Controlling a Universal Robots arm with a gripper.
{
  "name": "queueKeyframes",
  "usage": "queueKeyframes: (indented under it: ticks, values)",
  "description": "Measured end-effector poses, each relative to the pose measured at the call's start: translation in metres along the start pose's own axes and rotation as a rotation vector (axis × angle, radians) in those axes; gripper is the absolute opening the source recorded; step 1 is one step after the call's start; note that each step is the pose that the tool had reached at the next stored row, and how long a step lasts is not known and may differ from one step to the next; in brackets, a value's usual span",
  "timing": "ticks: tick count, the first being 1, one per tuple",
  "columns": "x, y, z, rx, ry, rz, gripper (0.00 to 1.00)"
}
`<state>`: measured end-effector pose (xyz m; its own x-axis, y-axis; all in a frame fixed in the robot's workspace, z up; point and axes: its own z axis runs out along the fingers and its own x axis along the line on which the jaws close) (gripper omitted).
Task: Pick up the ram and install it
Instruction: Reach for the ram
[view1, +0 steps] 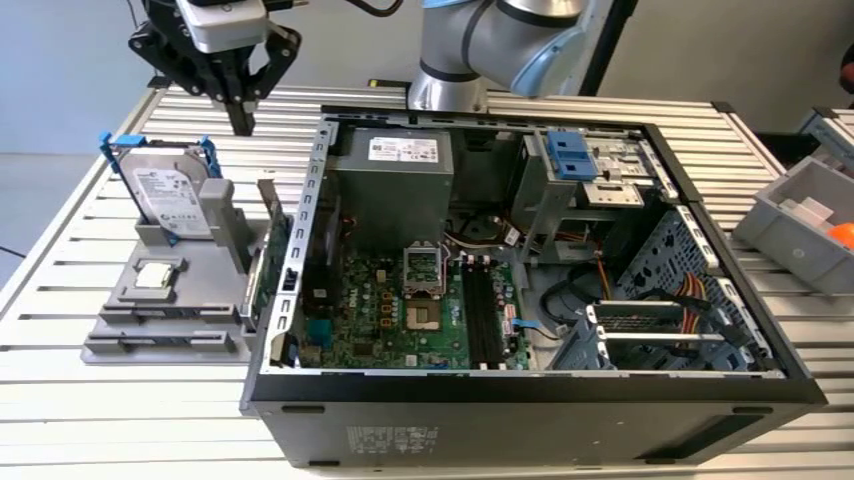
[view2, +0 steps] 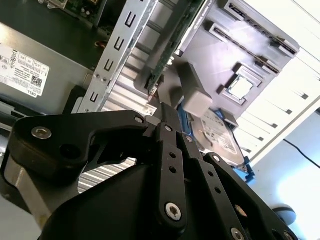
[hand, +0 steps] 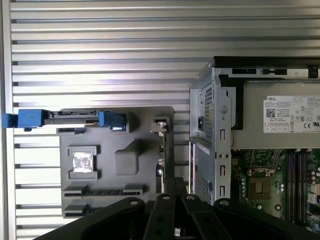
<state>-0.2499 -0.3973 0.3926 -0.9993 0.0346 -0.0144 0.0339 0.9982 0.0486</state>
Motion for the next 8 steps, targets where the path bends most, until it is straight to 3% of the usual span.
queueKeyframes:
  ticks: [8]
  values:
    - [0.0127, -0.0004, -0.0002, 0.0001, 0.0022, 0.000, 0.00]
